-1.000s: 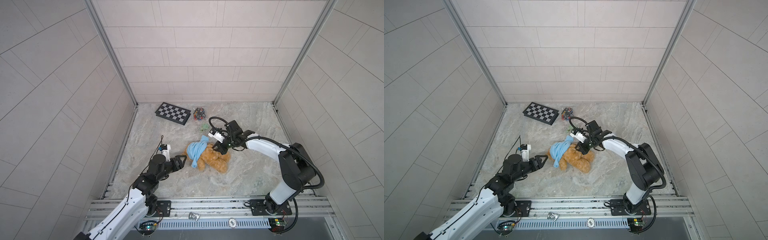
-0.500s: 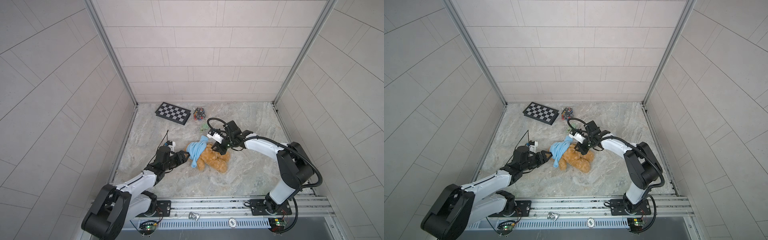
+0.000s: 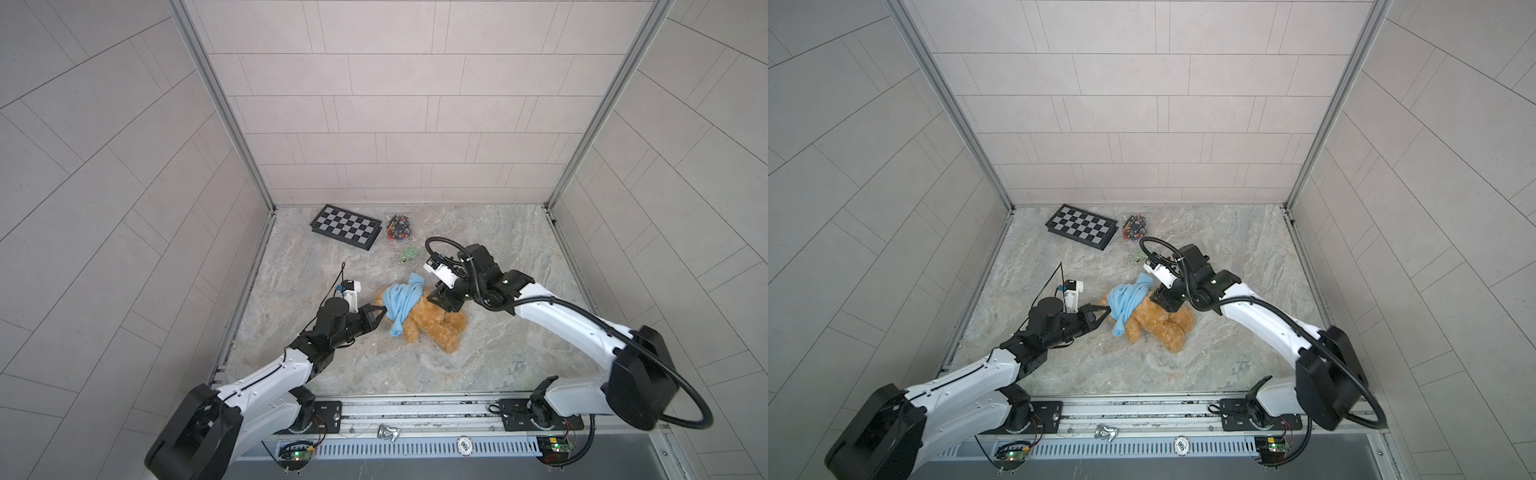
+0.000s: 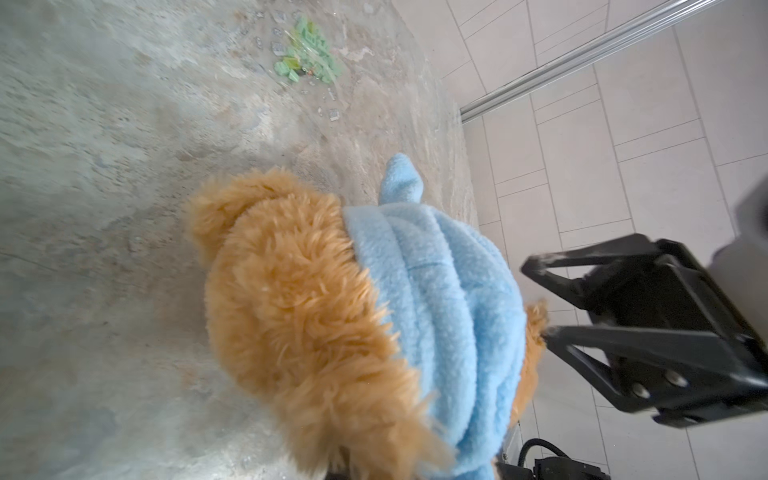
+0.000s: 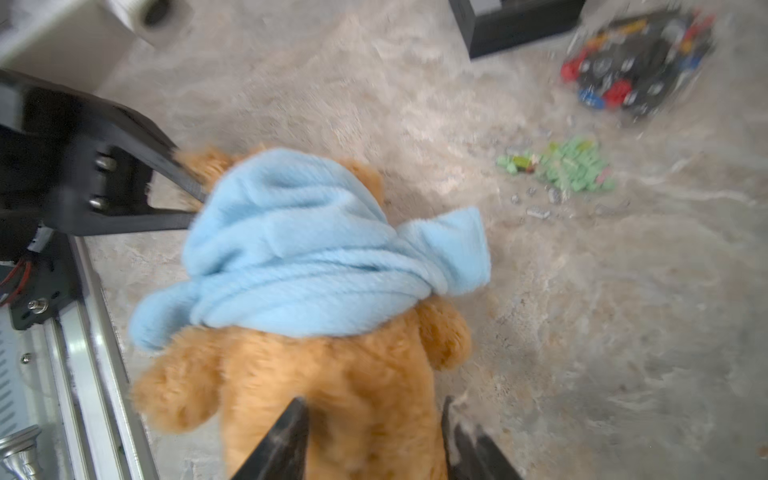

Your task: Dress the teddy bear

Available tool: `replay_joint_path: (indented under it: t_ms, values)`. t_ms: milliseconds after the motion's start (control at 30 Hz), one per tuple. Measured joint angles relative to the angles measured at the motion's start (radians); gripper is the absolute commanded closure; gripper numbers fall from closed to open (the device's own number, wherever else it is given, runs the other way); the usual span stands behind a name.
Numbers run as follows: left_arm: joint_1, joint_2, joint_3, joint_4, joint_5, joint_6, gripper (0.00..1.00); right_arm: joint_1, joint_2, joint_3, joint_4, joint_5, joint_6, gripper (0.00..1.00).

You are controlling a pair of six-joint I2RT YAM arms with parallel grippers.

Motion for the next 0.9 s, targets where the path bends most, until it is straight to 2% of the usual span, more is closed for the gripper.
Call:
replay_joint_path:
  t_ms: [133, 267, 467, 667, 900]
  values:
    - [-0.09, -0.089, -0.026, -0.024, -0.088, -0.031, 1.0, 0.146, -0.116, -0.019, 0.008, 0.107, 0.15, 0.57]
    - [-0.154, -0.124, -0.043, -0.028, -0.157, -0.053, 1.0, 0.242, -0.144, -0.095, 0.051, 0.153, 0.297, 0.61]
    - [-0.235, -0.111, -0.065, -0.026, -0.23, -0.075, 1.0, 0.252, -0.13, -0.184, 0.114, 0.189, 0.439, 0.61]
    - [-0.284, -0.104, -0.073, -0.018, -0.269, -0.086, 1.0, 0.252, -0.113, -0.209, 0.208, 0.185, 0.518, 0.6]
    - [-0.319, -0.109, -0.074, -0.014, -0.303, -0.093, 1.0, 0.252, -0.077, -0.235, 0.282, 0.167, 0.573, 0.64]
